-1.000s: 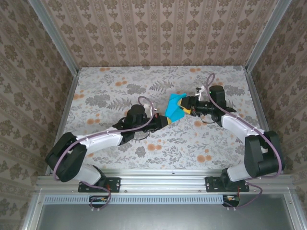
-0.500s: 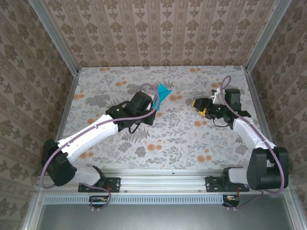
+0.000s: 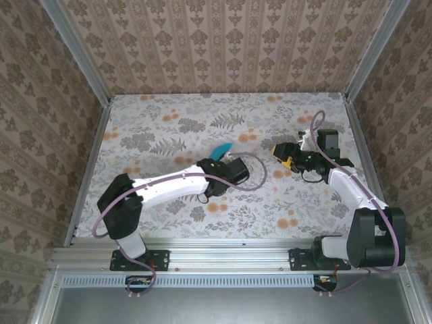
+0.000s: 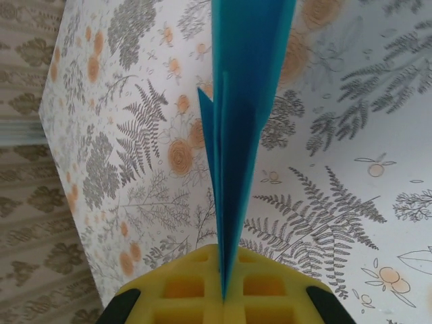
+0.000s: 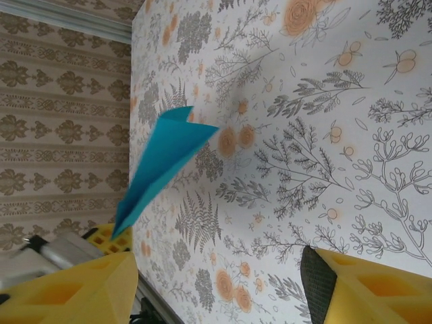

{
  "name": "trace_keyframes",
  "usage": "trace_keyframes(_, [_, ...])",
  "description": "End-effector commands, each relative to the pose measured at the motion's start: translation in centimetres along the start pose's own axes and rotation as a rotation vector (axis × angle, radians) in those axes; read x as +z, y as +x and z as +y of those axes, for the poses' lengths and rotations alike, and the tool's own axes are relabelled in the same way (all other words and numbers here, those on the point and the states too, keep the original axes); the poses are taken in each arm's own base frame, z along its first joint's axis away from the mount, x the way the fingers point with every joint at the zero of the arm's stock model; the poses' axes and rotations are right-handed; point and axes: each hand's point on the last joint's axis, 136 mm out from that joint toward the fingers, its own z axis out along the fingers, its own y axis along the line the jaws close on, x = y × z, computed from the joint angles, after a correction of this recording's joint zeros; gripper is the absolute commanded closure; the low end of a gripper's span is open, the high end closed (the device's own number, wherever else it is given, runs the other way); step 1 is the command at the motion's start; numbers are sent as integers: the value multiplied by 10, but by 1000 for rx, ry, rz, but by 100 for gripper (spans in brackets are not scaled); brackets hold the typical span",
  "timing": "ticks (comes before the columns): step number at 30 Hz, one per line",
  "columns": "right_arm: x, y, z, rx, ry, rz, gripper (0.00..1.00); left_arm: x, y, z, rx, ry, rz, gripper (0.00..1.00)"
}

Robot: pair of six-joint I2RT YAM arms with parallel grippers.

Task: Fold a paper plane with a square sheet of paper (pick it up from the middle)
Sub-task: Turn over the paper at the center of the table.

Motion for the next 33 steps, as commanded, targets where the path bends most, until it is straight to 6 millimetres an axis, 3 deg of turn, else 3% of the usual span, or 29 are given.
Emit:
trace_keyframes(1, [-3, 3, 9, -9, -52, 12, 32, 5, 4, -15, 136, -53, 16, 99])
trace_keyframes(7, [-2, 5, 11, -8, -64, 33, 31, 11, 3, -67, 228, 23, -4, 95])
trace_keyframes(13, [-1, 5, 7, 2, -49, 31, 30, 11, 3, -111, 317, 85, -25, 81])
trace_keyframes(18, [1, 6, 3, 12, -41, 31, 30, 11, 5, -135, 307, 180, -40, 77])
trace_keyframes(26, [8, 14, -6, 43, -23, 56, 31, 1, -3, -154, 270, 308, -85, 62])
trace_keyframes(33, [17, 26, -6, 35, 10, 88, 36, -32, -15, -156, 186, 477, -173, 46])
